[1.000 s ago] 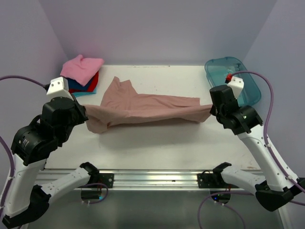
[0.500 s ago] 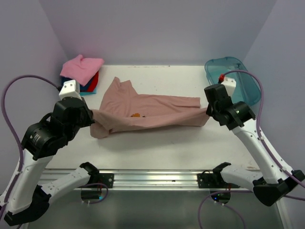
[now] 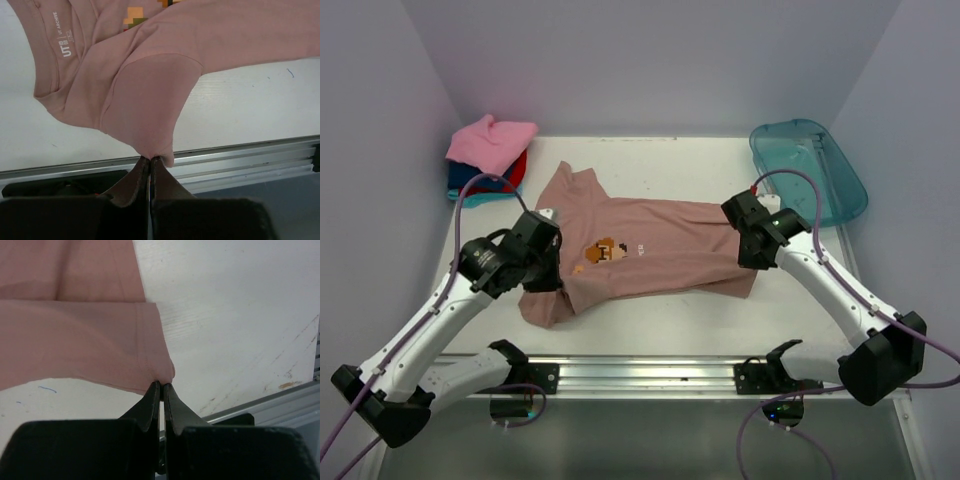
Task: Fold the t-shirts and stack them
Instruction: Flatten out the tshirt
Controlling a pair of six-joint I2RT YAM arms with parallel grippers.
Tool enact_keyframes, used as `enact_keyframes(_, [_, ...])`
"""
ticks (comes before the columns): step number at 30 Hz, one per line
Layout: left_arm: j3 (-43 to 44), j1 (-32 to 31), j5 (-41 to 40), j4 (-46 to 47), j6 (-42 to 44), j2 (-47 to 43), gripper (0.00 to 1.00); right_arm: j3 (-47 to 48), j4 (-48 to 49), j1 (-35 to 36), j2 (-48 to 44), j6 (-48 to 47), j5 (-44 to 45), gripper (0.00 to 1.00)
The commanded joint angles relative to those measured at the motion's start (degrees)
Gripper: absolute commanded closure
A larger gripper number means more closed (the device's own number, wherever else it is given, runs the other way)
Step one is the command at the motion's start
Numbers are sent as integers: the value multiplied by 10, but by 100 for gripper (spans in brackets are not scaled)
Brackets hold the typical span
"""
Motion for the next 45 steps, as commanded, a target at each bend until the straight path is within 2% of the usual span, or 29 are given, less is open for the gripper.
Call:
enact_keyframes(1, [-1,-3,11,-4,-16,-25,100,-17,-8,-2,-22,5,-4,100])
enact_keyframes(5, [36,-1,-104,12,-10,-9,100,19,20,-7,14,-7,11,100])
enact_keyframes(9, [177,-1,-196,31,20,33,100,155,61,-7,29,-49,50,100])
enact_keyframes(12, [200,-1,-212,141,111,-16,100,198,152,-7,-19,-117,46,100])
enact_keyframes(13, [207,-1,-204,168,136,-28,100,205,204,-7,-32,-141,36,100])
enact_keyframes(16, [252,-1,-163,242,218,-64,100,253,245,-7,-79,-213,1,100])
enact_keyframes(18, [310,-1,-121,263,261,-87,100,275,253,-7,-109,-248,-61,100])
enact_keyframes(19, [329,0,-100,270,272,-98,100,286,265,-7,-155,-267,-100,100])
enact_keyframes(20, [373,0,-43,281,283,-108,100,292,270,-7,-179,-274,-140,100])
enact_keyframes(21, [401,-1,-9,281,284,-128,100,297,273,-7,-208,-280,-221,100])
enact_keyframes(22, [431,-1,23,281,284,-136,100,315,277,-7,-233,-281,-247,100])
enact_keyframes(23, [493,-1,85,276,276,-143,100,328,274,-7,-281,-281,-266,100])
enact_keyframes(24, [521,2,108,277,271,-156,100,362,270,-7,-301,-281,-291,100])
enact_keyframes(26, [567,20,150,291,263,-174,100,401,249,-7,-332,-276,-306,100])
enact_keyframes(28, [576,55,175,310,261,-179,100,467,224,-8,-327,-268,-320,100])
enact_keyframes(31, [584,68,213,316,250,-149,100,521,216,-9,-287,-264,-301,100])
enact_keyframes(34, [624,48,166,301,259,-75,100,546,225,-9,-224,-253,-234,100])
enact_keyframes(35, [653,40,110,285,274,-29,100,554,223,-9,-199,-250,-207,100])
enact_keyframes(37, [677,8,48,272,305,17,100,592,203,-8,-114,-240,-157,100])
enact_keyframes(38, [684,1,-10,272,335,39,100,604,195,-9,-85,-240,-124,100])
enact_keyframes(39, [683,-12,-30,274,352,84,100,626,188,-9,-55,-237,-104,100])
enact_keyframes(40, [685,-15,-46,280,371,111,100,637,180,-9,13,-239,-88,100])
enact_keyframes(41, [693,-15,-89,282,410,168,100,647,176,-9,46,-242,-66,100])
enact_keyframes(44, [699,-14,-127,312,446,249,100,716,159,-37,207,-236,-82,100])
enact_keyframes(45, [716,16,-97,310,436,313,100,780,150,-51,251,-225,-117,100])
